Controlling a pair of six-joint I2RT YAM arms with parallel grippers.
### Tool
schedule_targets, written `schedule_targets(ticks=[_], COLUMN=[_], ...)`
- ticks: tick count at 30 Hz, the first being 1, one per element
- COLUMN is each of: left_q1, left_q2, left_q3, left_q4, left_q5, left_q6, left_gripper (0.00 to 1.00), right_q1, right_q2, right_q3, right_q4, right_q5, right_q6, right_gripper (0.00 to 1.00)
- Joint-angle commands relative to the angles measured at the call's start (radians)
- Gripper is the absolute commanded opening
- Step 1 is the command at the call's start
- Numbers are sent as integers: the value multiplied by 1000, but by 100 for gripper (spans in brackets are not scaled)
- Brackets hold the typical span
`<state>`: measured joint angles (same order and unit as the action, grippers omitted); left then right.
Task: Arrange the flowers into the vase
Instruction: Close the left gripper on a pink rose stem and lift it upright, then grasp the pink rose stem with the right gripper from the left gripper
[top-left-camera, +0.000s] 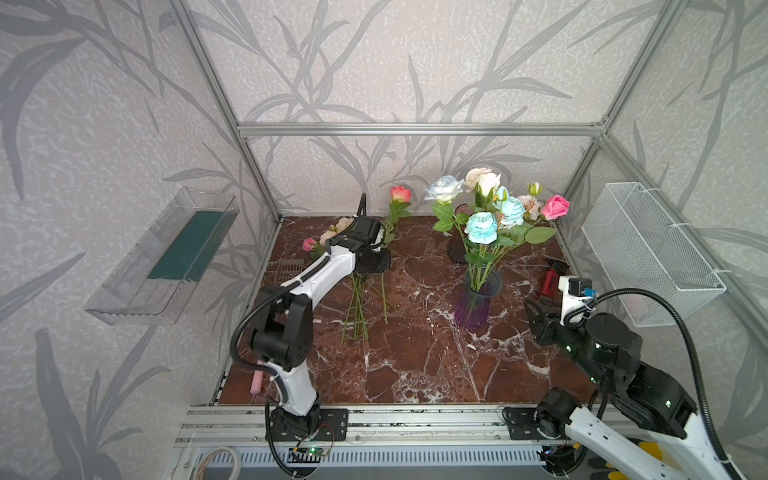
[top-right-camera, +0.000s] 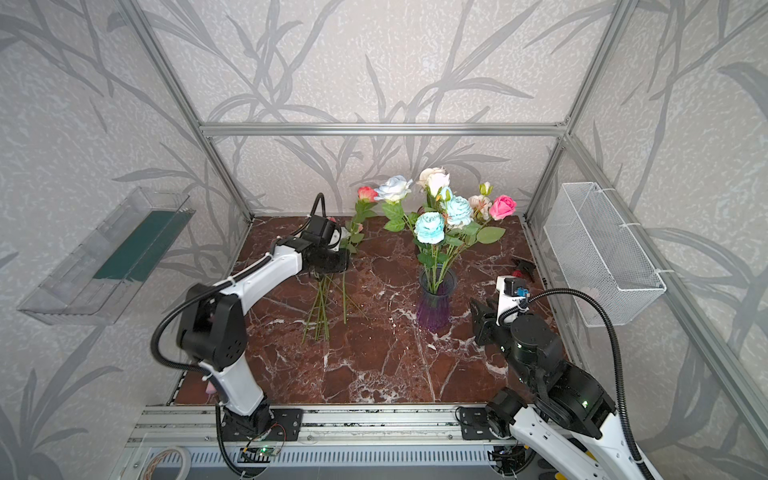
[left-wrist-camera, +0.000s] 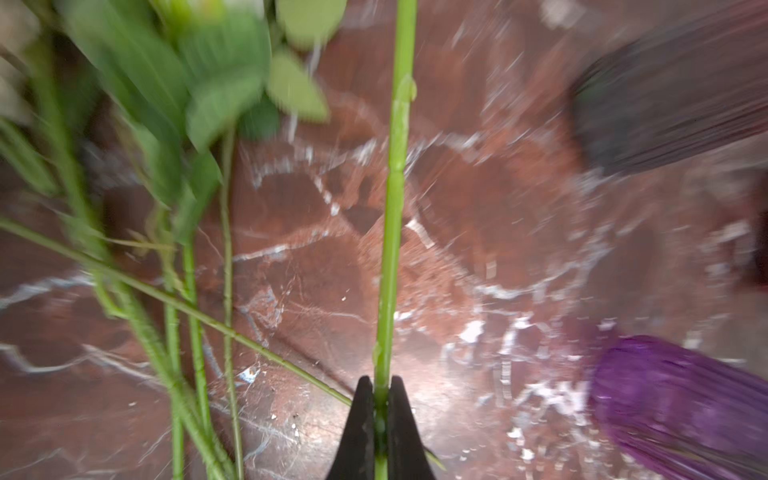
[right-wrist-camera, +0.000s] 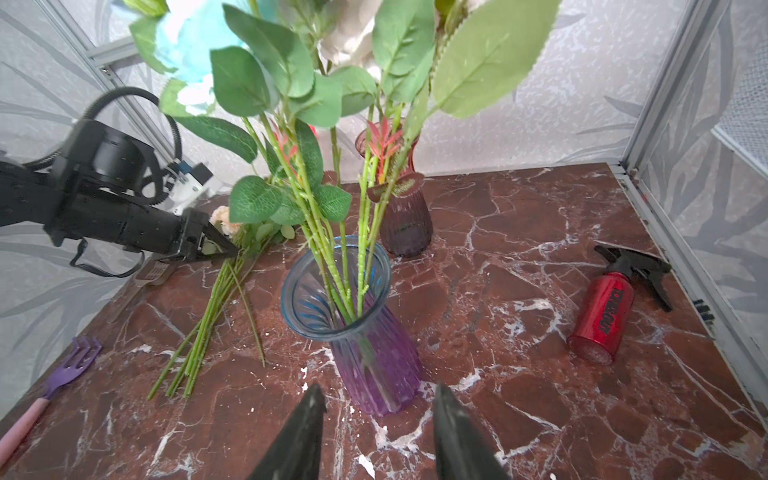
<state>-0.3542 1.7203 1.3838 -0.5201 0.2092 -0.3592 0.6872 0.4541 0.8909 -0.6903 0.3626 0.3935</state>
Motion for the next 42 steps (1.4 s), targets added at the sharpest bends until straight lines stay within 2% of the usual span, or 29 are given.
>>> schedule_targets(ticks=[1,8,10,14,17,20,24,28,33,37,42], left_q1=[-5,-12,-18,-69,-146,-225,-281,-308,-325,-326,-326], left_q2=[-168,-551,-619,-661,-663,-659,-651,-664,-671,-673,-686], left_q3=[-88,-413,-441,-404,-381,-371,-363,-362,-363,-361,-362], left_q4=[165,723,789,784,735,705,696,685,684,688,680], left_q5=[31,213,277,401,412,404,414,407,411,415,406], left_q6=[-36,-50,-48,-47,-19,-5,-11,0,4,0,14], left_gripper=[0,0,0,0,0,0,0,0,0,0,0], right_q1=[-2,-3,-3,3,43,132,224,244,245,245,244], right_q2=[41,185,230,332,400,475,572,641,699,718,739], right_q3=[58,193,227,312,363,430,497,518,531,530,533], right_q4=[58,166,204,259,309,325,349,404,454,495,537], right_q5=[-64,-260,-326,-430,-450,-389,-333,-309,-222,-182,-196], right_q6=[-2,-25,-26,-19,-21,-70,-117,-101,-91,-90,-76], right_gripper=[44,48,49,50,50,51,52,52,51,39,16])
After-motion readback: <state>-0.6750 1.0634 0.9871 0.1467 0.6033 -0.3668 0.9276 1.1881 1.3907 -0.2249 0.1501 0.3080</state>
